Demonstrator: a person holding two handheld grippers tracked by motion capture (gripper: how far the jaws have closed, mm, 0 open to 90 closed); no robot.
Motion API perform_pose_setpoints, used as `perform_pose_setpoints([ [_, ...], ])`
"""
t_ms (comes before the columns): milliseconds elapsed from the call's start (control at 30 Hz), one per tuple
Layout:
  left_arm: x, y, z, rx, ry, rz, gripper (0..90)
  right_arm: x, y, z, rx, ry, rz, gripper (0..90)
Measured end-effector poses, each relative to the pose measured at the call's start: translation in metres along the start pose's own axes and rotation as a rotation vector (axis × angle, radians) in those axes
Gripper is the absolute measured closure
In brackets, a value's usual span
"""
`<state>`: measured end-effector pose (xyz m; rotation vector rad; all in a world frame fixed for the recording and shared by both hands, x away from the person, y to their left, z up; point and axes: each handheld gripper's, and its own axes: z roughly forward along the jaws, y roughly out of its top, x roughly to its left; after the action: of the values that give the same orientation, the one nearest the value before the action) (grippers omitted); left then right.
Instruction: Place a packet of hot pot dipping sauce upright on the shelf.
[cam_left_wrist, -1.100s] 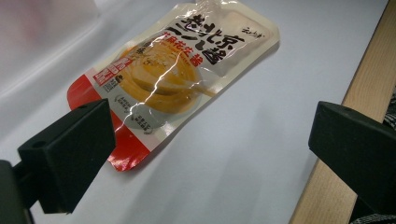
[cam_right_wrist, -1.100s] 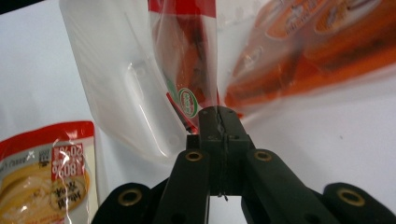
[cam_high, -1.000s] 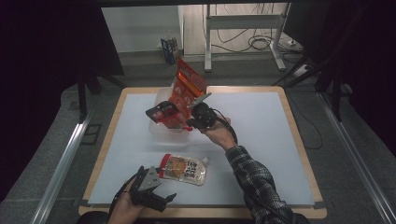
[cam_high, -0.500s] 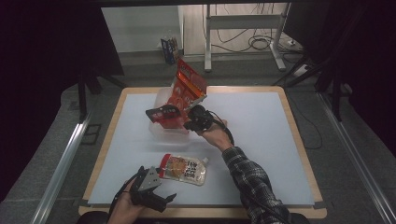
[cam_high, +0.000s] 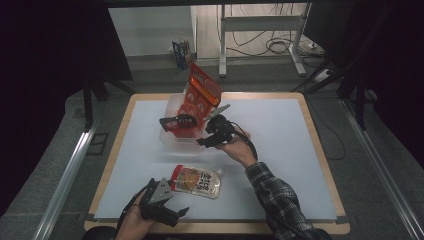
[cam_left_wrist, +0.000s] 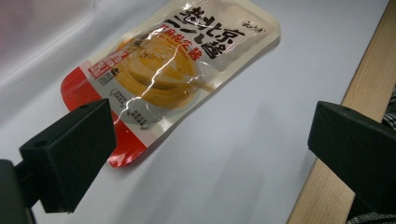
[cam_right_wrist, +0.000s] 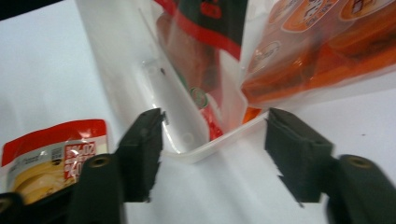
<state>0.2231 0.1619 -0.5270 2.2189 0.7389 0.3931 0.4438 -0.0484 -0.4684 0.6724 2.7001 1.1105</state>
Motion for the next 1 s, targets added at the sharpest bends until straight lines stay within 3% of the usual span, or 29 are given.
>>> perform_pose_setpoints([
  [233,0.0,0.0,0.0,0.003,0.003,-0.002,1.6,0.012,-0.012,-0.002,0.005,0.001,-0.011,14.4],
  [367,0.001,0.0,0.0,0.003,0.004,-0.002,1.6,0.018,-0.019,-0.005,0.0,0.009,0.011,7.1],
  [600,0.002,-0.001,0.0,0.005,0.009,-0.001,1.6,0.026,-0.028,-0.012,-0.003,0.04,0.052,6.8],
  [633,0.002,-0.001,-0.001,0.007,0.01,0.0,1.6,0.028,-0.03,-0.013,0.002,0.029,0.043,9.1],
  [667,0.002,-0.001,-0.001,0.006,0.011,-0.001,1.6,0.032,-0.034,-0.017,0.013,0.0,0.025,18.9],
  [733,0.003,-0.001,-0.001,0.003,0.013,-0.003,1.6,0.035,-0.039,-0.021,0.023,-0.016,0.034,31.2],
  [767,0.003,-0.001,-0.001,0.003,0.013,-0.003,1.6,0.035,-0.039,-0.021,0.023,-0.016,0.034,31.2],
  [800,0.003,-0.001,-0.002,0.001,0.015,-0.005,1.6,0.036,-0.043,-0.025,0.036,-0.009,0.041,44.5],
  [833,0.003,-0.001,-0.002,0.001,0.015,-0.005,1.6,0.036,-0.043,-0.025,0.036,-0.009,0.041,44.5],
  [867,0.003,-0.001,-0.002,0.0,0.017,-0.003,1.6,0.038,-0.05,-0.031,0.038,-0.006,0.029,56.2],
  [933,0.004,-0.001,-0.003,0.002,0.019,0.002,1.6,0.042,-0.058,-0.037,0.034,0.01,0.026,65.8],
  [967,0.004,-0.001,-0.003,0.002,0.019,0.002,1.6,0.042,-0.058,-0.037,0.034,0.01,0.026,65.8],
  [1000,0.004,-0.001,-0.003,-0.001,0.018,-0.003,1.6,0.046,-0.067,-0.042,0.031,0.03,0.018,73.2],
])
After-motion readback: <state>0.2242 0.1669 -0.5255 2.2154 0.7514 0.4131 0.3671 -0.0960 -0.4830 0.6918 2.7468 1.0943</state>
